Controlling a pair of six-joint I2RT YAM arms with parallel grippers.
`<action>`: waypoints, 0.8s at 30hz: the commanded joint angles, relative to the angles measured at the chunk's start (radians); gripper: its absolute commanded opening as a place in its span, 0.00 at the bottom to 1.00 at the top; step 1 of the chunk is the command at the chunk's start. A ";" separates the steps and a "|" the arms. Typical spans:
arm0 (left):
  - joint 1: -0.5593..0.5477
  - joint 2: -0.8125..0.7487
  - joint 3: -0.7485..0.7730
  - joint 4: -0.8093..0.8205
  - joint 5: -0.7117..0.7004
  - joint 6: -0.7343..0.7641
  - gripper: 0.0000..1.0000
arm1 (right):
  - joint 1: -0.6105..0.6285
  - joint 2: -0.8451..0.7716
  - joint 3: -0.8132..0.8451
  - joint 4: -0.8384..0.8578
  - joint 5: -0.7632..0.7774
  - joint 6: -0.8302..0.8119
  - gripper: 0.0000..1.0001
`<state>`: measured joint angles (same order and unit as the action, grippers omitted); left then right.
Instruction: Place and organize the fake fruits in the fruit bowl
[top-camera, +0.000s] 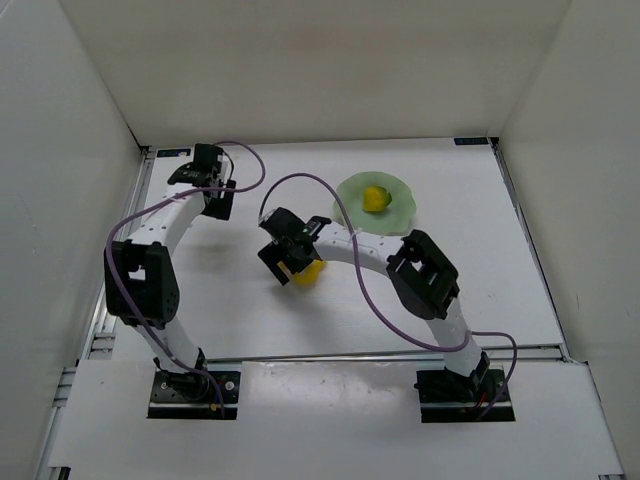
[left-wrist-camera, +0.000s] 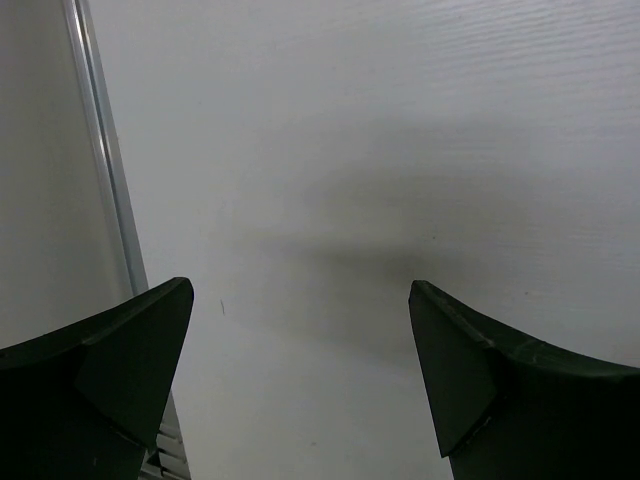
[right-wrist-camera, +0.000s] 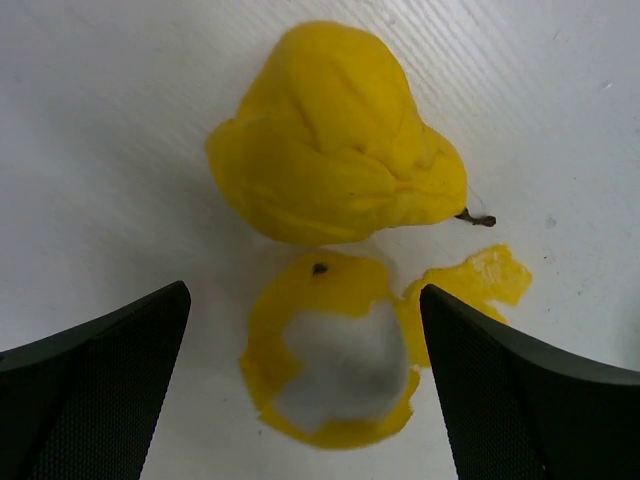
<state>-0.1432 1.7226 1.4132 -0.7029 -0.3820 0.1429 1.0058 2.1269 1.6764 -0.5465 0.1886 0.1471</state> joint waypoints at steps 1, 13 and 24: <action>0.033 -0.113 -0.017 0.002 0.005 -0.026 1.00 | -0.010 0.022 0.049 -0.073 0.022 -0.030 1.00; 0.042 -0.113 -0.019 -0.027 0.032 -0.035 1.00 | -0.010 -0.087 -0.033 -0.092 -0.008 0.005 0.32; -0.081 -0.113 -0.060 -0.072 0.029 0.052 1.00 | -0.378 -0.450 -0.195 0.010 0.104 0.298 0.41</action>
<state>-0.1696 1.6585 1.3743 -0.7521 -0.3576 0.1551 0.7353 1.7222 1.5055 -0.5827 0.2047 0.3344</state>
